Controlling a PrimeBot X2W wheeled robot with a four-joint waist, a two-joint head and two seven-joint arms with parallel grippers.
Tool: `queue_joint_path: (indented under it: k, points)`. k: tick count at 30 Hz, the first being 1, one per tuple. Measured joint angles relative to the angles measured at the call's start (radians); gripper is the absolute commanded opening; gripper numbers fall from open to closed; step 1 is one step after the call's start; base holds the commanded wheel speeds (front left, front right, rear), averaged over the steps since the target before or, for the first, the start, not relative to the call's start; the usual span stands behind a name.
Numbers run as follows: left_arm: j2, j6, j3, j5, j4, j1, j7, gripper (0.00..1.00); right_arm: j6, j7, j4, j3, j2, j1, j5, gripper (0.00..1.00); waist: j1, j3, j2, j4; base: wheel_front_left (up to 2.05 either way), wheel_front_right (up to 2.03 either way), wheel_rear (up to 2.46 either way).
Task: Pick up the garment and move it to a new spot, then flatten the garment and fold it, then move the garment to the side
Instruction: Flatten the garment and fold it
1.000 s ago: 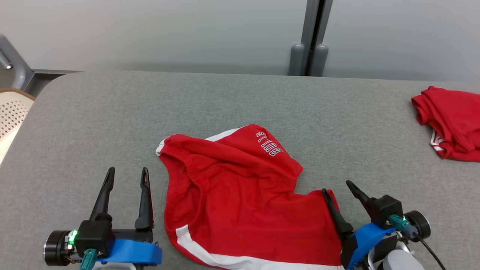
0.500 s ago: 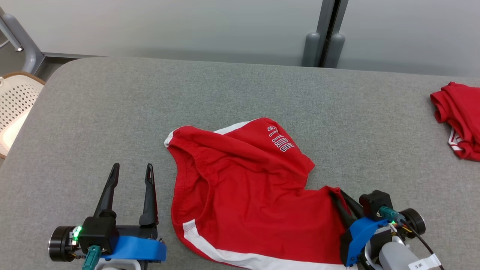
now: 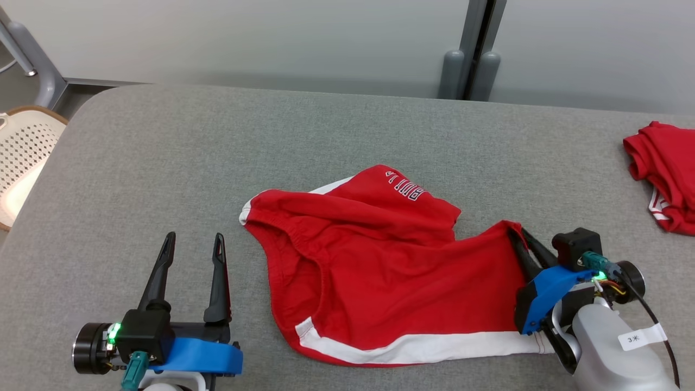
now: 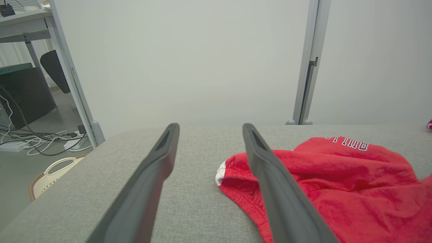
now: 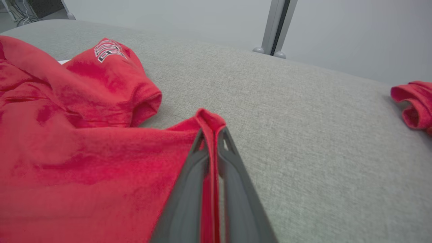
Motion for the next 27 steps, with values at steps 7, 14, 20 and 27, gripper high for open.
queue_joint_path:
  k: [7,14,20,27]
  points:
    - [0.000,0.002,0.004,0.003,0.001,0.002,0.000,1.00,0.000,-0.002,-0.136,-0.065,-0.005,0.018,0.012,1.00,0.0000,-0.012,0.0000,-0.035,0.00,0.00,0.00]
    - [0.007,0.005,0.034,0.007,0.000,0.012,0.000,1.00,0.000,-0.002,-0.401,-0.224,0.015,0.173,-0.029,1.00,0.0000,-0.033,0.0000,-0.088,0.00,0.00,0.00]
    - [0.015,0.002,0.044,0.010,0.002,0.024,0.000,1.00,0.000,-0.002,-0.593,-0.279,0.062,0.300,-0.063,1.00,-0.0001,-0.050,0.0000,-0.127,0.00,0.00,0.00]
    - [0.017,0.001,0.045,0.017,0.020,0.041,0.000,1.00,0.000,-0.002,-0.712,-0.288,0.107,0.429,-0.085,1.00,-0.0001,-0.080,0.0000,-0.144,0.00,0.00,0.00]
